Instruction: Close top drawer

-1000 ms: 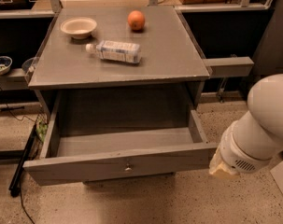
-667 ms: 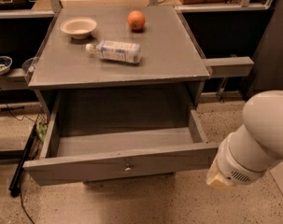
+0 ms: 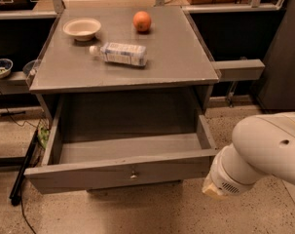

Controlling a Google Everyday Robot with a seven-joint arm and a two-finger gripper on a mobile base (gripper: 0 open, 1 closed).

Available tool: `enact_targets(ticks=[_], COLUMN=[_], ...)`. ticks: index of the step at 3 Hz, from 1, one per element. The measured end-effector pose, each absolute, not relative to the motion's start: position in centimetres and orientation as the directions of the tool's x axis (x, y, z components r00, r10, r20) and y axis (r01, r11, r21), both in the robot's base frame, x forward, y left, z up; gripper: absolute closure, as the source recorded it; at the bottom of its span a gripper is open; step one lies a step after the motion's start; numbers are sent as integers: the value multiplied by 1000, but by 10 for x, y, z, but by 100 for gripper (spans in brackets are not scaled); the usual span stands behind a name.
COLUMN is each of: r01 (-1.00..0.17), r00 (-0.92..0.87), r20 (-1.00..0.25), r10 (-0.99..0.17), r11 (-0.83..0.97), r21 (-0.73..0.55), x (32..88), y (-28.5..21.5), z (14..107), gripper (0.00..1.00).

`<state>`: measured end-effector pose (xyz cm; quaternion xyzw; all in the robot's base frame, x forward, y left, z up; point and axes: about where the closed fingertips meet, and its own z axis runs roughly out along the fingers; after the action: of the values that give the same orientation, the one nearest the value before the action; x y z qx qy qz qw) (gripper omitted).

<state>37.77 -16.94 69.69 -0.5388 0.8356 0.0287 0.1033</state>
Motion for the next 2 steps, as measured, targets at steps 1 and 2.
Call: enact_targets(ticks=[1, 2], r01=[-897, -895], r00=[-411, -403], r20=[-254, -298], r10=[-875, -866], r11=[438, 440], r21=[-59, -68], x=[408, 436], y=[-158, -145], z=[673, 660], gripper=[100, 100])
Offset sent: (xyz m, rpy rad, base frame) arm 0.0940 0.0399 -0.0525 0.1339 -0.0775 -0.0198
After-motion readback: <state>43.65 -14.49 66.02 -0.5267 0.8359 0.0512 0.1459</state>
